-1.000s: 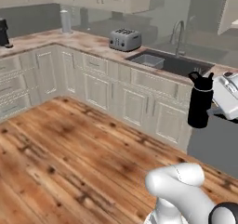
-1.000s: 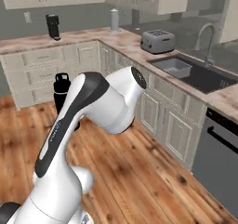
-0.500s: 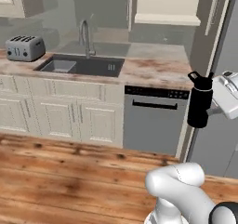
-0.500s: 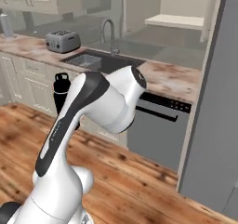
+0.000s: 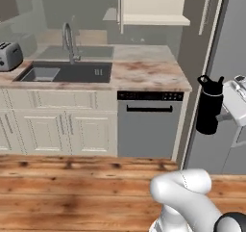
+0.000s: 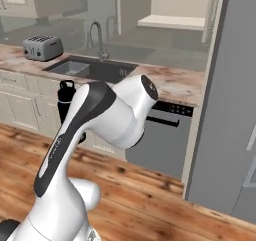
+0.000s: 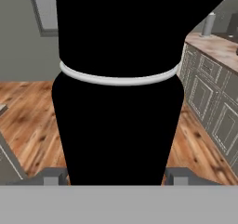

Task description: Pick the water bottle from the counter and place it in the open cabinet.

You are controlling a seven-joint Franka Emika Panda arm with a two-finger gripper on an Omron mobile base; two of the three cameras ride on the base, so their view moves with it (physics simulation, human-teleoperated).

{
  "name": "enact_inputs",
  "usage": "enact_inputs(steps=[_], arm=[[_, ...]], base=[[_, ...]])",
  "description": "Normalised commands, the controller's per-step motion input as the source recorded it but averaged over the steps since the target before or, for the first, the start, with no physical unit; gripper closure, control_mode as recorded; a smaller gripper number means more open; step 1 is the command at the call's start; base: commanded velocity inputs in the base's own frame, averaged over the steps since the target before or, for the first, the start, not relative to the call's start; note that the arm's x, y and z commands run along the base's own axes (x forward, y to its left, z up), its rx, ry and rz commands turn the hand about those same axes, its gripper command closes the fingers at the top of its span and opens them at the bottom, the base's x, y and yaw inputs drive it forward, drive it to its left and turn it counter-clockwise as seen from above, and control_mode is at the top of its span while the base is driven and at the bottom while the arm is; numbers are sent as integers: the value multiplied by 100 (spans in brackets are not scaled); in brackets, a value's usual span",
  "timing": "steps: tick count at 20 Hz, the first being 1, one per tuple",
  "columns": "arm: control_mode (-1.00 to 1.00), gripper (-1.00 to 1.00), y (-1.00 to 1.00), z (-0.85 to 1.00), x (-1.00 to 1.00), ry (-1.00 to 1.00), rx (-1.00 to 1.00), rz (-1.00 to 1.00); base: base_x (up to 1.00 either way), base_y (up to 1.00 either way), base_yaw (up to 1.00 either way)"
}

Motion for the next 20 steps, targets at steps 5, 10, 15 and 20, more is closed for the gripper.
enact_inputs(steps=[5,10,15,20], arm=[[100,100,0,0,0,0,0,0],[100,100,0,0,0,0,0,0],[100,100,0,0,0,0,0,0],[100,100,0,0,0,0,0,0]], base=[[48,64,-26],[61,10,-3],[43,-30,5],[45,-71,6]])
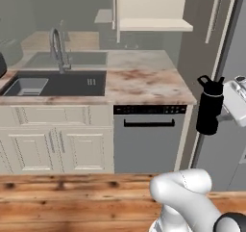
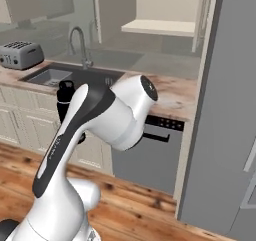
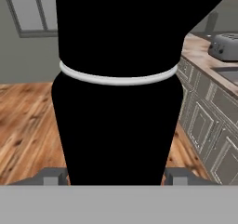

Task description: Pick the water bottle from the counter and place it in the open cabinet.

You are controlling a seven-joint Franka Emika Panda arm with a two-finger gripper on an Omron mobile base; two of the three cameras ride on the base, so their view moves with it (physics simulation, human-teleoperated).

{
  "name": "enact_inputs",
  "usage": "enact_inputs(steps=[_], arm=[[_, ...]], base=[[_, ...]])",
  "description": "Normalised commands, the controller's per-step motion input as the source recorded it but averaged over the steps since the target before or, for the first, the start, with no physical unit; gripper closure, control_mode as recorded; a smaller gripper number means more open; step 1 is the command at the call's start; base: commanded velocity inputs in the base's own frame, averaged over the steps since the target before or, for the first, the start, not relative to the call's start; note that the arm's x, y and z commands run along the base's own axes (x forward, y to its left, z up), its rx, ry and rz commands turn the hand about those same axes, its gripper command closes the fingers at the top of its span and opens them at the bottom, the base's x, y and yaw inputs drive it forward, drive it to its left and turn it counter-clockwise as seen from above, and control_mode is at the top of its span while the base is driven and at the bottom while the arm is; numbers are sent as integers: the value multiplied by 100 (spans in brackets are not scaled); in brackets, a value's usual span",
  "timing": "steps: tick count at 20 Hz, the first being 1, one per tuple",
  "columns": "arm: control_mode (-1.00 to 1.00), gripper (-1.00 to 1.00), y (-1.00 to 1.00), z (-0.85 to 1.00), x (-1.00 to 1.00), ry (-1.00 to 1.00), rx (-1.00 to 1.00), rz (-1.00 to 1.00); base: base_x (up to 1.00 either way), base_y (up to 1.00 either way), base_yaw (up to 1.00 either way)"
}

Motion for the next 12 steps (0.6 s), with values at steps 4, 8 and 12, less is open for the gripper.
enact_inputs(steps=[4,8,12], arm=[[100,100,0,0,0,0,0,0],[100,100,0,0,0,0,0,0],[100,100,0,0,0,0,0,0]], base=[[32,-65,17],[6,7,-1],[41,44,-18]])
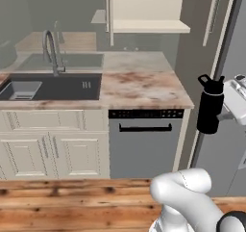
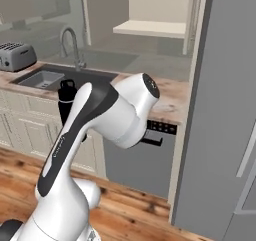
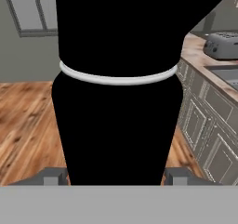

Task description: Pick the water bottle from the counter and place it in the open cabinet.

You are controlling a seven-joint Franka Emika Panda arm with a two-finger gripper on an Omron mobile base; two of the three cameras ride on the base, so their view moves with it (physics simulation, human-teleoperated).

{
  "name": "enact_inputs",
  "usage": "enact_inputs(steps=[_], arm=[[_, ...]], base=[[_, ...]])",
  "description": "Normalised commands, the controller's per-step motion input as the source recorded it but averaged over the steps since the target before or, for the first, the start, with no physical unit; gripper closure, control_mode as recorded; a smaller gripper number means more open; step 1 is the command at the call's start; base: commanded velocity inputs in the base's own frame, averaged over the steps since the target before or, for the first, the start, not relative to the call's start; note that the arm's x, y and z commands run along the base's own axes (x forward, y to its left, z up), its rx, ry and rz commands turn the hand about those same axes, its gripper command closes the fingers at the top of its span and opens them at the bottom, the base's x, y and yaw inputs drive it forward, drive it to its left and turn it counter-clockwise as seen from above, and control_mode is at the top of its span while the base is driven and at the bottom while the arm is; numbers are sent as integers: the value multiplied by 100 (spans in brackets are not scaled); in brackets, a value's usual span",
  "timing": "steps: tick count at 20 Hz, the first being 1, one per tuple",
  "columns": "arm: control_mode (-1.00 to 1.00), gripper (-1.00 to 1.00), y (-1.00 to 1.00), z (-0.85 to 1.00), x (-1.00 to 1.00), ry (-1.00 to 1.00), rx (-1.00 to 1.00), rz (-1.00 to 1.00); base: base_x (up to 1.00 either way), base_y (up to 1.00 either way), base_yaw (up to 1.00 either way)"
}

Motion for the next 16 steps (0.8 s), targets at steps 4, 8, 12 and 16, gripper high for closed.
enact_inputs(steps=[4,8,12,16], arm=[[100,100,0,0,0,0,0,0],[100,100,0,0,0,0,0,0],[100,100,0,0,0,0,0,0],[100,100,0,0,0,0,0,0]], base=[[46,48,-30],[30,23,-21],[14,2,0],[62,1,0]])
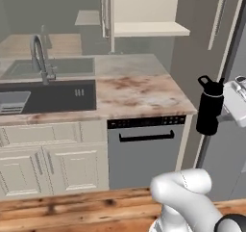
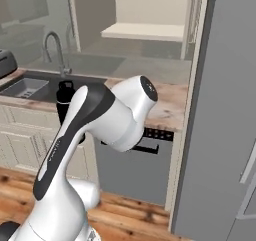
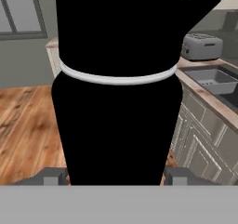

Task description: Pick the water bottle from the counter and place it in the open cabinet.

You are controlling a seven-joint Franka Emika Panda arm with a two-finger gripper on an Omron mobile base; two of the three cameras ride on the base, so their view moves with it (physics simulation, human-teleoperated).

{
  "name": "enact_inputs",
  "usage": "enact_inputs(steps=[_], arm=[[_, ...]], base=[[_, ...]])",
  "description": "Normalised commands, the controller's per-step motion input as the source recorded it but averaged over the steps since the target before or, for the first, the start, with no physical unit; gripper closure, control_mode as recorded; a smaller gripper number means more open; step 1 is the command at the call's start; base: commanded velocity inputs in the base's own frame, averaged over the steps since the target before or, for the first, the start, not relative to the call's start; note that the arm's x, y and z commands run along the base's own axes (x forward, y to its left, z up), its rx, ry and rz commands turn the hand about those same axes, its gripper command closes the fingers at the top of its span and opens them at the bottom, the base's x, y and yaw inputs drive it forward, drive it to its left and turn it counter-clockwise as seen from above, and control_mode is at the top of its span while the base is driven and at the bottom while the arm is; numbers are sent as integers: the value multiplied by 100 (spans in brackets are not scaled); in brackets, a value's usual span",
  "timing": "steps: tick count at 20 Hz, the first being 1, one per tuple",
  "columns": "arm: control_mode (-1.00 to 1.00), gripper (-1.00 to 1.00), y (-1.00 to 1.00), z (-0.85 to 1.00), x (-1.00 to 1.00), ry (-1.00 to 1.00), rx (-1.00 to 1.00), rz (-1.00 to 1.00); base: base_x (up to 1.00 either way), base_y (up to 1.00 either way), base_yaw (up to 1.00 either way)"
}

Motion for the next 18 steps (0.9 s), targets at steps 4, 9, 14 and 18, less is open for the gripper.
enact_inputs(steps=[4,9,14,18], arm=[[100,100,0,0,0,0,0,0],[100,100,0,0,0,0,0,0],[100,100,0,0,0,0,0,0],[100,100,0,0,0,0,0,0]], base=[[77,0,0],[80,0,0],[74,3,0],[44,19,-4]])
